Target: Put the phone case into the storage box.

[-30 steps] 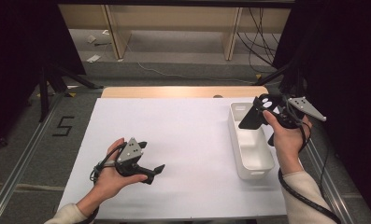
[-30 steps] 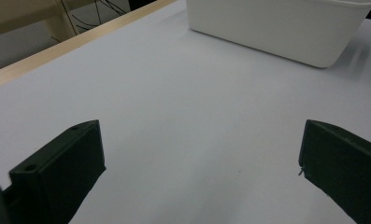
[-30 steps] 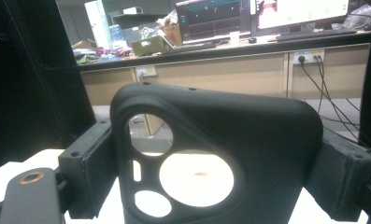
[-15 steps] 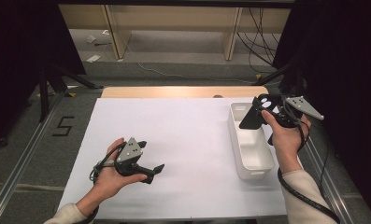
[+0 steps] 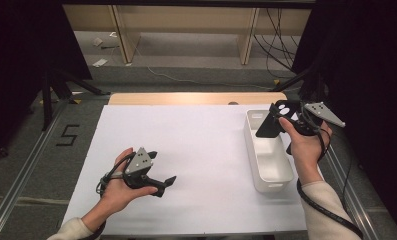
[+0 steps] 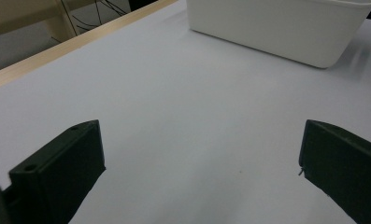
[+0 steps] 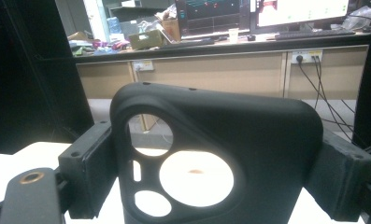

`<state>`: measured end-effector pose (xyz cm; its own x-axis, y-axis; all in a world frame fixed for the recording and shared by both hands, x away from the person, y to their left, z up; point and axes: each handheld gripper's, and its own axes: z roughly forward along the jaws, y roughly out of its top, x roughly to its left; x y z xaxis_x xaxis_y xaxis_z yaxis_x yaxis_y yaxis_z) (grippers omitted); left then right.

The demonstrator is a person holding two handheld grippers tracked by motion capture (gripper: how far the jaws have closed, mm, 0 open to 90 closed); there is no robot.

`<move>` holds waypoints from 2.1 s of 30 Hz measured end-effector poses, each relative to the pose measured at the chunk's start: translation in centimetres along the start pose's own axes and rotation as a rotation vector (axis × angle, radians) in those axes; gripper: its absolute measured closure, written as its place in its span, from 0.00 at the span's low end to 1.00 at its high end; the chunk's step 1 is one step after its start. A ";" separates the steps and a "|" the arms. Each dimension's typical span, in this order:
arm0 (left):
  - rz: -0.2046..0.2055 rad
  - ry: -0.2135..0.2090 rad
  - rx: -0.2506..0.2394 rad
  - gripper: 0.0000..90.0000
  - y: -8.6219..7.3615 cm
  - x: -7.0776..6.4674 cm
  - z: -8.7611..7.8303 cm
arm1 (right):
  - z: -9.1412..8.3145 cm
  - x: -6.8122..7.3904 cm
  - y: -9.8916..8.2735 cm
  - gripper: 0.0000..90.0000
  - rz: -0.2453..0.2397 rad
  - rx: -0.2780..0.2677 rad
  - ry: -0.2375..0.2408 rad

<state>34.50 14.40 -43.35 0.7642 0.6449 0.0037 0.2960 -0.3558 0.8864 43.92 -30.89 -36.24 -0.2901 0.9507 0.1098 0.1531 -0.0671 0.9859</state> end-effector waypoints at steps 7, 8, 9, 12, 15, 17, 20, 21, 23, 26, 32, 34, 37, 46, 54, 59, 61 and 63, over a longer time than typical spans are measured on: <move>-0.002 -0.001 0.001 0.00 0.0 0.0 0.0 | 0.3 0.2 0.0 0.17 -0.008 0.007 0.002; -0.002 0.000 0.001 0.00 0.0 0.0 0.0 | 0.4 0.2 0.0 0.17 -0.009 0.008 0.002; -0.002 0.000 0.001 0.00 0.0 0.0 0.0 | 0.5 0.3 0.0 0.17 -0.011 0.007 0.002; -0.001 0.000 0.001 0.00 0.0 0.0 0.0 | 0.7 0.4 -0.1 0.17 -0.012 0.010 0.003; 0.000 0.000 0.003 0.00 0.0 0.0 0.0 | 0.8 0.4 -0.1 0.17 -0.015 0.014 0.003; -0.001 0.000 0.003 0.00 0.0 0.0 0.0 | 0.8 0.4 -0.1 0.17 -0.017 0.013 0.002; -0.002 0.000 0.002 0.00 0.0 0.0 0.0 | 1.0 0.4 -0.1 0.17 -0.019 0.014 0.001; -0.001 0.000 0.002 0.00 0.0 0.0 0.0 | 1.0 0.4 -0.1 0.17 -0.021 0.015 0.001; -0.001 0.000 0.003 0.00 0.0 0.0 0.0 | 1.1 0.5 -0.1 0.17 -0.022 0.017 -0.001; 0.000 -0.001 0.003 0.00 0.0 0.0 0.0 | 1.2 0.5 -0.1 0.17 -0.023 0.021 0.001; -0.001 0.000 0.002 0.00 0.0 0.0 0.0 | 1.4 0.5 -0.1 0.17 -0.025 0.025 -0.001; -0.002 0.000 0.003 0.00 0.0 0.0 0.0 | 1.5 0.5 -0.1 0.17 -0.029 0.028 -0.001; -0.002 -0.001 0.003 0.00 0.0 0.0 0.0 | 1.6 0.6 -0.1 0.17 -0.031 0.031 -0.001; -0.002 -0.001 0.002 0.00 0.0 0.0 0.0 | 2.0 0.7 -0.1 0.17 -0.035 0.037 -0.002; -0.003 -0.001 0.002 0.00 0.0 0.0 0.0 | 2.3 0.6 0.0 0.17 -0.042 0.042 -0.007; -0.003 -0.001 0.003 0.00 0.0 0.0 0.0 | 2.4 0.6 -0.1 0.17 -0.044 0.050 -0.007; -0.003 -0.001 0.003 0.00 0.0 0.0 0.0 | 2.6 0.6 -0.1 0.17 -0.045 0.050 -0.008; -0.003 -0.002 0.003 0.00 0.0 0.0 0.0 | 2.7 0.6 0.0 0.17 -0.046 0.055 -0.008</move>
<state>34.49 14.38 -43.38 0.7643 0.6448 0.0006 0.2995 -0.3558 0.8853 46.25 -29.50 -36.56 -0.2905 0.9548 0.0628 0.1911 -0.0064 0.9815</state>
